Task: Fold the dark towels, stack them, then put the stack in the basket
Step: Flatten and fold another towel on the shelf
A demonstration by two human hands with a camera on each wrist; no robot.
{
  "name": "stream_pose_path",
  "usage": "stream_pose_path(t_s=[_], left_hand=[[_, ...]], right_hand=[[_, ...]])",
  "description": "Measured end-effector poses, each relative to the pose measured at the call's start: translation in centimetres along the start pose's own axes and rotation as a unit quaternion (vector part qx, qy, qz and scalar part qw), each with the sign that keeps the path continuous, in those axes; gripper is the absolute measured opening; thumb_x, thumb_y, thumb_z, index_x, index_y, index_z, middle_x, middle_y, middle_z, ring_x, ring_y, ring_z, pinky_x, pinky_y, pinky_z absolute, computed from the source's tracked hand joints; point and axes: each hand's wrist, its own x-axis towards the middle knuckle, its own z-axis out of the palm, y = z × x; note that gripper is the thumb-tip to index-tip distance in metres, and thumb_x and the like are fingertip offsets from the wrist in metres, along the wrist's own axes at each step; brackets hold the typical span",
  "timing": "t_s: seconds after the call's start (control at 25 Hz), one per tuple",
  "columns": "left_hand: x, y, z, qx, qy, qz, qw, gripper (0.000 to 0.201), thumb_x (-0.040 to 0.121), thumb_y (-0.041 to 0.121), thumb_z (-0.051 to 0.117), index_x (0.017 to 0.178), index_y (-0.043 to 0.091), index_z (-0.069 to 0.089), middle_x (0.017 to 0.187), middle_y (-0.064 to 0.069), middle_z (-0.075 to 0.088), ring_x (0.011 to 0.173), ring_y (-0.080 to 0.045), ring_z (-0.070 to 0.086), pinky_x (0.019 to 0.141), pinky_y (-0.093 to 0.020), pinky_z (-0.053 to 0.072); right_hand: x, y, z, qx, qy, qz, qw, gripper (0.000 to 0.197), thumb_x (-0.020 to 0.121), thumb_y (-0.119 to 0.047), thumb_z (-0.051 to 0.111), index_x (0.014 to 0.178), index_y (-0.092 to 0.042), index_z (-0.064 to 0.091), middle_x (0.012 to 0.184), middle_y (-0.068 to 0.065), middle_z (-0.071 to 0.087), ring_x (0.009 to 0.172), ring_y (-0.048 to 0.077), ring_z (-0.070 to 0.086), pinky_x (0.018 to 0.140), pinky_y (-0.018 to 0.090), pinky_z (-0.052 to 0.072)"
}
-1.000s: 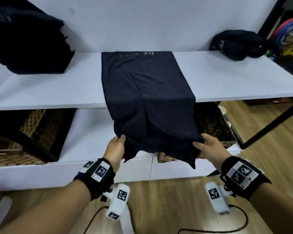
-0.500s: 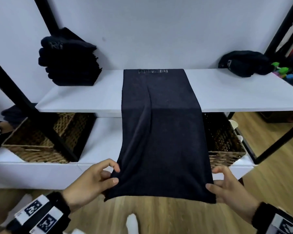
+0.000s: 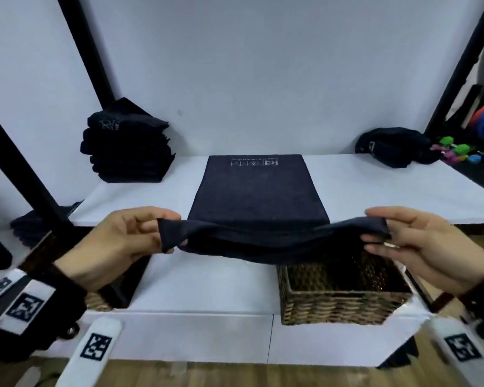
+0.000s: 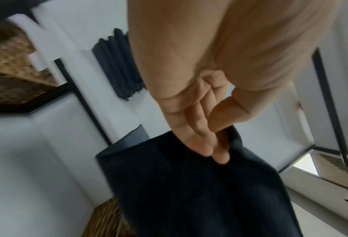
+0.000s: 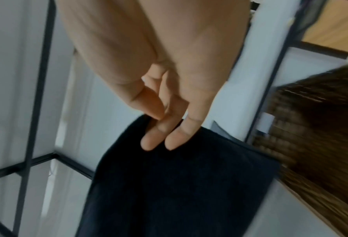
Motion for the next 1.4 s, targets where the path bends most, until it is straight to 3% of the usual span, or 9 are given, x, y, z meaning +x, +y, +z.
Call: stream_pose_path(t_s=[0.16,0.32,0.44,0.56,0.72,0.8,0.88,1.24,1.4], left_hand=[[8.6,3.8,-1.0,0.011,0.108,0.052,0.993,0.009,0.091,0.006,0.059,0.096,-0.002,0.062,0.086,-0.017,0.073,0.08,-0.027,0.074,0.066,-0.025,0.06],[21.1,5.8,-3.9,-0.033,0.121,-0.003,0.992,0.01,0.096,0.016,0.056,0.088,0.011,0.057,0.082,-0.015,0.073,0.076,-0.028,0.074,0.061,-0.028,0.06],[31.1,6.3,-5.7,-0.062,0.137,-0.02,0.988,0.004,0.098,0.013,0.053,0.096,0.009,0.053,0.104,-0.024,0.068,0.08,-0.03,0.074,0.063,-0.033,0.06],[38.1,5.2,-6.8,0.091,0.107,-0.053,0.989,0.041,0.096,0.019,0.058,0.132,0.011,0.042,0.119,-0.019,0.064,0.092,-0.031,0.07,0.079,-0.042,0.058],[35.0,2.1,-7.2,0.49,-0.121,0.043,0.862,0.022,0.085,0.037,0.069,0.106,0.036,0.061,0.098,0.014,0.07,0.087,-0.001,0.066,0.085,-0.029,0.053],[30.7,-1.1,-6.2,0.555,-0.258,0.041,0.79,0.03,0.084,0.048,0.065,0.11,0.035,0.06,0.105,0.019,0.062,0.096,0.003,0.057,0.087,-0.021,0.047],[27.8,-4.1,-5.4,0.616,-0.275,0.093,0.732,0.039,0.084,0.058,0.055,0.117,0.037,0.053,0.115,0.022,0.047,0.104,0.003,0.043,0.089,-0.017,0.041],[26.9,-4.0,-5.7,0.561,-0.141,0.048,0.815,0.03,0.068,0.036,0.083,0.068,0.022,0.056,0.08,0.012,0.055,0.072,-0.007,0.053,0.067,-0.024,0.047],[26.5,-0.7,-7.2,0.474,-0.018,0.044,0.879,0.025,0.062,0.016,0.09,0.071,0.028,0.069,0.077,0.01,0.068,0.072,-0.011,0.068,0.075,-0.038,0.057]], right_hand=[[8.1,-4.8,1.9,0.012,0.042,-0.055,0.998,0.039,0.052,-0.018,0.077,0.088,-0.007,0.065,0.078,0.01,0.071,0.079,0.026,0.074,0.065,0.037,0.061],[21.2,-7.9,3.5,-0.009,0.069,-0.024,0.997,0.014,0.093,-0.015,0.06,0.082,-0.011,0.053,0.08,0.012,0.066,0.087,0.029,0.073,0.069,0.047,0.061],[30.9,-9.6,5.1,-0.042,0.119,-0.024,0.992,0.011,0.097,-0.011,0.054,0.087,-0.01,0.051,0.093,0.016,0.063,0.093,0.029,0.07,0.07,0.045,0.061],[37.0,-8.8,5.7,-0.169,0.132,0.0,0.977,0.01,0.093,-0.007,0.06,0.102,-0.007,0.054,0.097,0.017,0.06,0.08,0.028,0.066,0.078,0.046,0.056],[34.0,-5.4,4.9,-0.503,-0.03,-0.04,0.863,0.028,0.08,-0.023,0.075,0.106,-0.028,0.067,0.099,-0.01,0.072,0.089,0.006,0.068,0.09,0.027,0.054],[29.7,-2.4,4.5,-0.612,-0.178,0.009,0.771,0.035,0.071,-0.047,0.074,0.104,-0.043,0.062,0.11,-0.029,0.06,0.1,-0.011,0.057,0.091,0.013,0.045],[26.8,0.3,3.4,-0.663,-0.21,0.01,0.719,0.046,0.064,-0.061,0.065,0.106,-0.047,0.057,0.127,-0.037,0.04,0.113,-0.013,0.045,0.097,0.011,0.037],[25.6,0.5,0.2,-0.713,-0.147,-0.083,0.681,0.012,0.087,-0.032,0.065,0.081,-0.032,0.055,0.096,-0.015,0.051,0.086,0.004,0.052,0.077,0.018,0.042],[25.9,-3.1,0.3,-0.612,-0.032,-0.142,0.777,0.025,0.08,-0.015,0.074,0.073,-0.036,0.063,0.075,-0.005,0.06,0.069,0.008,0.063,0.069,0.024,0.05]])
